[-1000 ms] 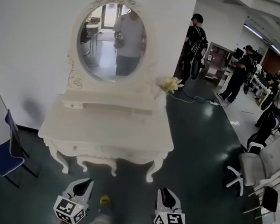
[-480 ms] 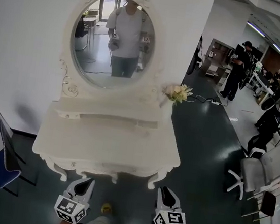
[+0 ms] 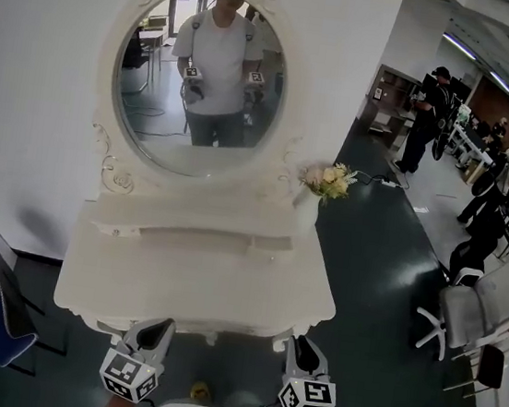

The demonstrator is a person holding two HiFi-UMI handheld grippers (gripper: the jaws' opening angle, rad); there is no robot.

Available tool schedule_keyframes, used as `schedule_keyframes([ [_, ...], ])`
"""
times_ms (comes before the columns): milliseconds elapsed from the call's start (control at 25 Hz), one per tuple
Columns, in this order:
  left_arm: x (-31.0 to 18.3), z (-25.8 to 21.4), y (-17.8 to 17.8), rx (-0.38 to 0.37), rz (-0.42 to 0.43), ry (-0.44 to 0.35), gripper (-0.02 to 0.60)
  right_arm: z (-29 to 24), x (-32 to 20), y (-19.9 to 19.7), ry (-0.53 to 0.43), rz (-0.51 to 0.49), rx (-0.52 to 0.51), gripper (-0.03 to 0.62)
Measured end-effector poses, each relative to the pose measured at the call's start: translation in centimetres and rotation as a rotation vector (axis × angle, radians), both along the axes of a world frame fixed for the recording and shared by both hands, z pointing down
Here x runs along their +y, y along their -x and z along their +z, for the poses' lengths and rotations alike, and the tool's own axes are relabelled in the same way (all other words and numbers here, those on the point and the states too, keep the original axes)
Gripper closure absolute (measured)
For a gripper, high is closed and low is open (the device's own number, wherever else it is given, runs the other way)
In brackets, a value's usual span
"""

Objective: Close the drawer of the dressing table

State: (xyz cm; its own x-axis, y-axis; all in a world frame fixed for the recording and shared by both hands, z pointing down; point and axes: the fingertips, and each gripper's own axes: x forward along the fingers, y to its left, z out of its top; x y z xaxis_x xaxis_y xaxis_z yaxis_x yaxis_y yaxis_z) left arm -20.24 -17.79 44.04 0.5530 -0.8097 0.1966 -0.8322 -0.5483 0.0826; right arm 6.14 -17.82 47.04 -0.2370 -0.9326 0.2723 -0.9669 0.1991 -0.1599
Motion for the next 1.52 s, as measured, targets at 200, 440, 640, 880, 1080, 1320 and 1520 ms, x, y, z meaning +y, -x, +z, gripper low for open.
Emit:
schedule_keyframes([
  [200, -1.9, 0.9, 0.1, 0.006, 0.009, 0.019, 0.583, 0.4, -1.9, 0.4, 0.006, 0.001, -0.006, 0.536],
  [440, -5.4, 1.2, -0.1, 0.007, -0.004, 0.029, 0.583, 1.0, -5.6, 0.1, 0.026, -0.012, 0.009, 0.536],
  [640, -9.5, 1.0, -0.9, -0.001, -0.024, 0.026, 0.583, 1.3, -9.9, -0.4, 0.03, -0.037, -0.004, 0.534],
  [880, -14.0, 2.1, -2.0, -0.021, -0.042, 0.05, 0.583, 2.2, -15.1, -1.3, 0.035, -0.065, 0.018, 0.534],
  [1080, -17.5, 3.4, -3.0, -0.036, -0.05, 0.064, 0.583, 3.9, -18.5, -1.8, 0.062, -0.083, 0.01, 0.534],
  [1320, -20.6, 6.3, -3.7, -0.063, -0.069, 0.105, 0.583, 6.7, -21.8, -2.3, 0.1, -0.109, 0.007, 0.534],
  [1520, -22.5, 8.9, -4.8, -0.081, -0.081, 0.147, 0.583, 9.6, -24.5, -2.5, 0.144, -0.131, -0.01, 0.534],
])
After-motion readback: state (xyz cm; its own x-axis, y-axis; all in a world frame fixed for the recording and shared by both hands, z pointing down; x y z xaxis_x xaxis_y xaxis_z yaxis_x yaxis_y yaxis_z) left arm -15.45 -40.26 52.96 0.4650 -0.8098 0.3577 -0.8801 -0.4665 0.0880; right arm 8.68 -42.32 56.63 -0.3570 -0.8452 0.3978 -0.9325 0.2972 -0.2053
